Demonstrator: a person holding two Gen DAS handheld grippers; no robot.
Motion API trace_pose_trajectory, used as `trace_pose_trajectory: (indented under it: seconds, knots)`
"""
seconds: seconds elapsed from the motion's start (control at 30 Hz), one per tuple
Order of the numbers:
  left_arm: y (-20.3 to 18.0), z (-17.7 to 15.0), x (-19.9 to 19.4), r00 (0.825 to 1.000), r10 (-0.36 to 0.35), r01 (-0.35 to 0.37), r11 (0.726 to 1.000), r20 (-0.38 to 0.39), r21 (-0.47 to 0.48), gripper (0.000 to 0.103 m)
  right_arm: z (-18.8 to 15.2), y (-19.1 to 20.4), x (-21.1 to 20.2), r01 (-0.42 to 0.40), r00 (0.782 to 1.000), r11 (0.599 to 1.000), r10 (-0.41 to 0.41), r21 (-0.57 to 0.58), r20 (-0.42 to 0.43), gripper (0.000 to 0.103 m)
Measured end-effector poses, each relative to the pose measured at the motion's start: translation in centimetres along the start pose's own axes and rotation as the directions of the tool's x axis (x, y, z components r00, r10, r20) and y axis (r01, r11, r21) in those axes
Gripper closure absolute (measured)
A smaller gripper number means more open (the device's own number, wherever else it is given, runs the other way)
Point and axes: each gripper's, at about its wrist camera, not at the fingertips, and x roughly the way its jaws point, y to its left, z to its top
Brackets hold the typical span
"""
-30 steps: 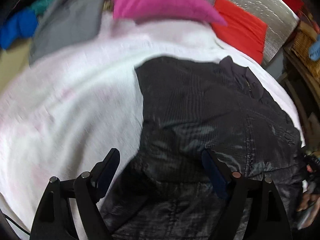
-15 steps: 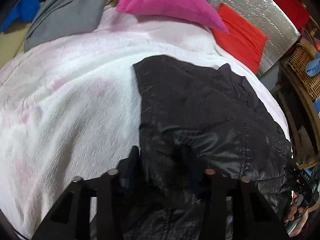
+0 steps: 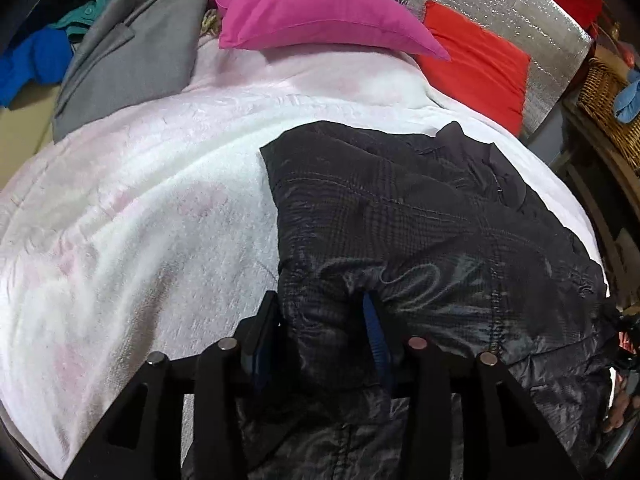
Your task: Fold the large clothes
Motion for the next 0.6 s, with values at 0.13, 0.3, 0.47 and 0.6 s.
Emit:
trace_pose_trajectory:
  seconds: [0.13, 0.3, 0.47, 0.6]
  knots:
    - [-0.3, -0.3, -1.1, 0.999, 0.036, -0.037, 0.999, 0.029, 0.019, 0.054, 0.7, 0.1, -3.0, 0.034, 0.991, 0.999, -0.036, 0.015, 0.132, 0.044]
    - [-1.1, -0.6, -3.3, 0.981, 0.128, -0.139, 0.988, 0.147, 0.071, 0.037, 0.4, 1.2, -5.9, -0.220, 0.960, 0.976, 0.215, 0.007, 0.182, 0.036]
    - [-1.4, -1.3, -5.9, 0.962, 0.146, -0.169, 0.982, 0.229, 0.084, 0.037, -2.3, 3.9, -4.5, -0.318, 0.947, 0.948, 0.318, -0.013, 0.038, 0.035]
    - [-2.1, -2.3, -7.2, 0.956, 0.145, -0.176, 0.979, 0.255, 0.104, 0.036, -4.9, 5.8, -3.2, -0.352, 0.935, 0.936, 0.351, -0.002, -0.048, 0.035]
